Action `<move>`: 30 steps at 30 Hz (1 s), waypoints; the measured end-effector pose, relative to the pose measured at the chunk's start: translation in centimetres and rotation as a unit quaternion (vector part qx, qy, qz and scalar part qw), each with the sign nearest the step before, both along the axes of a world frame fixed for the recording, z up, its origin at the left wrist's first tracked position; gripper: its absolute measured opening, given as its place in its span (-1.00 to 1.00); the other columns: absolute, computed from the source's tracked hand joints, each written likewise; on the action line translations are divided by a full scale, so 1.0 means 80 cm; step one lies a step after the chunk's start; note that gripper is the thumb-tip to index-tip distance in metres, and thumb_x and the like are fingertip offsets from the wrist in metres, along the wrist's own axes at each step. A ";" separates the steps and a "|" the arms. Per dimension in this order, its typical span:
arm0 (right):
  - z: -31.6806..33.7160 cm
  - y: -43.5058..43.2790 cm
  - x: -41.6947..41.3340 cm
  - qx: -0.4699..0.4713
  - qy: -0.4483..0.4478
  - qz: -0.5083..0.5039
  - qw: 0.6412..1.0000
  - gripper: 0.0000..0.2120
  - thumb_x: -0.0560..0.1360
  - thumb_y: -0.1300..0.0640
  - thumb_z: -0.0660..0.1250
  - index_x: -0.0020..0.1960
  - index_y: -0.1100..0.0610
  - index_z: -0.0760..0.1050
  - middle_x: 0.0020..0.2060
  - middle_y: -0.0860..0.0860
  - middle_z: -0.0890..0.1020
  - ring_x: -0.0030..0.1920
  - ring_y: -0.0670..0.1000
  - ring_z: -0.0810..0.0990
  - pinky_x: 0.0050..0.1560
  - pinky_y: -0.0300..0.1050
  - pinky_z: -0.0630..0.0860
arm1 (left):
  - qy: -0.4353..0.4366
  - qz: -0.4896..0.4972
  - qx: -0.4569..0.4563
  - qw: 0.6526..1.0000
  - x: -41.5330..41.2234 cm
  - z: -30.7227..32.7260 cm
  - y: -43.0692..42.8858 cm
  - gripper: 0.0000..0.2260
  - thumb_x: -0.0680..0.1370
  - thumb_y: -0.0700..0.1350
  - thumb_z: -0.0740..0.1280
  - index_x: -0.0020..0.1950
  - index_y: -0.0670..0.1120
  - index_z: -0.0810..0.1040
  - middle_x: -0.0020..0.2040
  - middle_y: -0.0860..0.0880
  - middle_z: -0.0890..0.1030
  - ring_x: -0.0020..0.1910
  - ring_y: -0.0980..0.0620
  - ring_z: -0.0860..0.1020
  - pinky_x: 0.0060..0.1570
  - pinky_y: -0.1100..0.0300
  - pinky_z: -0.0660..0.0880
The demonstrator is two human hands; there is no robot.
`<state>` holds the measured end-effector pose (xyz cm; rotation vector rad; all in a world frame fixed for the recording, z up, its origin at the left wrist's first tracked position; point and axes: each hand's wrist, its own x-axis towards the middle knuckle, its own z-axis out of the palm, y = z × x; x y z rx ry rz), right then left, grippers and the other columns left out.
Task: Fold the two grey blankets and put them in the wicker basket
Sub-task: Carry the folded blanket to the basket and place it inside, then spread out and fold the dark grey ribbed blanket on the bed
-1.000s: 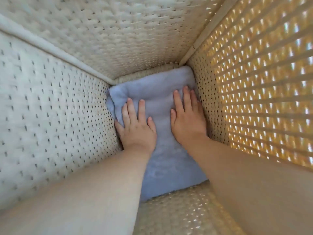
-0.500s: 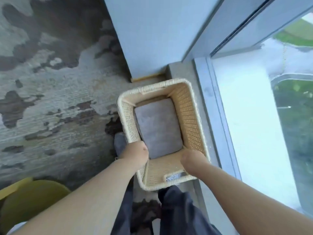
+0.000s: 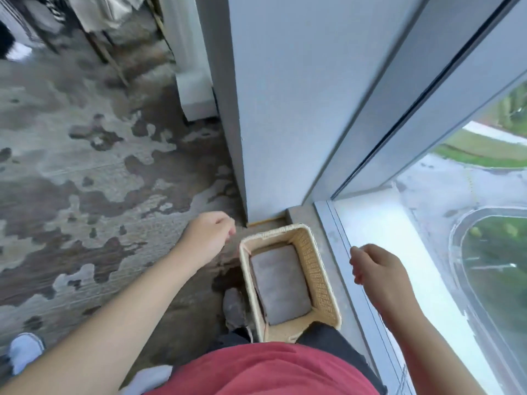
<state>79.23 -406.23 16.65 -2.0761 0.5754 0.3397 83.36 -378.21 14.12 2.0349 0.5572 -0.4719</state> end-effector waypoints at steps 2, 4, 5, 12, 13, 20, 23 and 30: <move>0.001 0.006 -0.006 0.018 0.016 0.034 0.999 -0.73 0.47 0.15 0.28 -0.38 0.21 0.48 -0.51 -0.02 0.52 -0.44 0.00 0.47 -0.26 -0.06 0.44 | -0.032 0.055 -0.004 0.998 -0.009 0.033 0.021 -0.74 0.42 -0.12 0.23 -0.46 0.04 0.54 -0.52 0.09 0.47 -0.39 -0.01 0.44 -0.26 0.11 0.38; 0.002 0.015 -0.004 0.024 0.034 0.092 0.995 -0.73 0.47 0.17 0.28 -0.36 0.27 0.47 -0.50 0.01 0.51 -0.44 0.01 0.46 -0.26 -0.06 0.45 | -0.060 0.106 0.002 0.993 -0.033 0.061 0.037 -0.79 0.37 -0.08 0.22 -0.44 0.04 0.54 -0.55 0.11 0.47 -0.41 0.01 0.43 -0.27 0.12 0.38; 0.003 0.019 0.000 0.026 0.037 0.116 0.992 -0.73 0.47 0.17 0.28 -0.36 0.28 0.47 -0.50 0.02 0.51 -0.44 0.01 0.46 -0.26 -0.05 0.45 | -0.070 0.128 0.006 0.989 -0.049 0.071 0.043 -0.80 0.38 -0.07 0.22 -0.42 0.03 0.54 -0.55 0.12 0.46 -0.41 0.02 0.43 -0.28 0.13 0.38; -0.005 0.089 0.036 0.032 0.031 0.267 0.963 -0.69 0.49 0.14 0.27 -0.41 0.19 0.45 -0.52 0.00 0.50 -0.43 0.01 0.48 -0.28 -0.09 0.43 | -0.055 0.296 0.055 0.952 -0.176 0.071 0.087 -0.69 0.54 -0.15 0.23 -0.41 -0.07 0.49 -0.51 0.07 0.45 -0.38 -0.02 0.44 -0.26 0.12 0.37; -0.007 0.104 0.041 0.032 0.028 0.281 0.959 -0.69 0.49 0.15 0.26 -0.41 0.19 0.45 -0.52 0.01 0.51 -0.43 0.02 0.48 -0.29 -0.09 0.42 | -0.045 0.311 0.055 0.948 -0.189 0.067 0.097 -0.69 0.54 -0.15 0.23 -0.42 -0.06 0.48 -0.51 0.07 0.44 -0.38 -0.01 0.44 -0.26 0.12 0.37; -0.034 0.211 0.062 0.037 0.057 0.301 0.951 -0.69 0.51 0.09 0.26 -0.39 0.13 0.43 -0.57 -0.06 0.51 -0.45 -0.01 0.49 -0.28 -0.10 0.40 | -0.010 0.390 0.009 0.921 -0.203 0.024 0.200 -0.67 0.53 -0.18 0.24 -0.46 -0.06 0.49 -0.54 0.06 0.43 -0.43 -0.01 0.41 -0.26 0.10 0.39; -0.047 0.283 0.081 0.012 0.067 0.302 0.951 -0.67 0.51 0.09 0.26 -0.43 0.10 0.42 -0.57 -0.05 0.53 -0.45 -0.02 0.51 -0.28 -0.10 0.41 | -0.015 0.369 -0.012 0.929 -0.152 -0.001 0.262 -0.70 0.54 -0.16 0.25 -0.41 -0.08 0.51 -0.53 0.06 0.45 -0.43 0.00 0.42 -0.26 0.12 0.38; -0.017 0.572 0.170 -0.038 0.038 0.393 0.918 -0.74 0.47 0.17 0.23 -0.38 0.21 0.37 -0.45 0.14 0.48 -0.34 0.11 0.45 -0.29 -0.11 0.37 | -0.005 0.344 -0.056 0.937 -0.044 -0.015 0.457 -0.70 0.55 -0.13 0.25 -0.38 -0.03 0.53 -0.53 0.13 0.52 -0.44 0.12 0.48 -0.31 0.20 0.41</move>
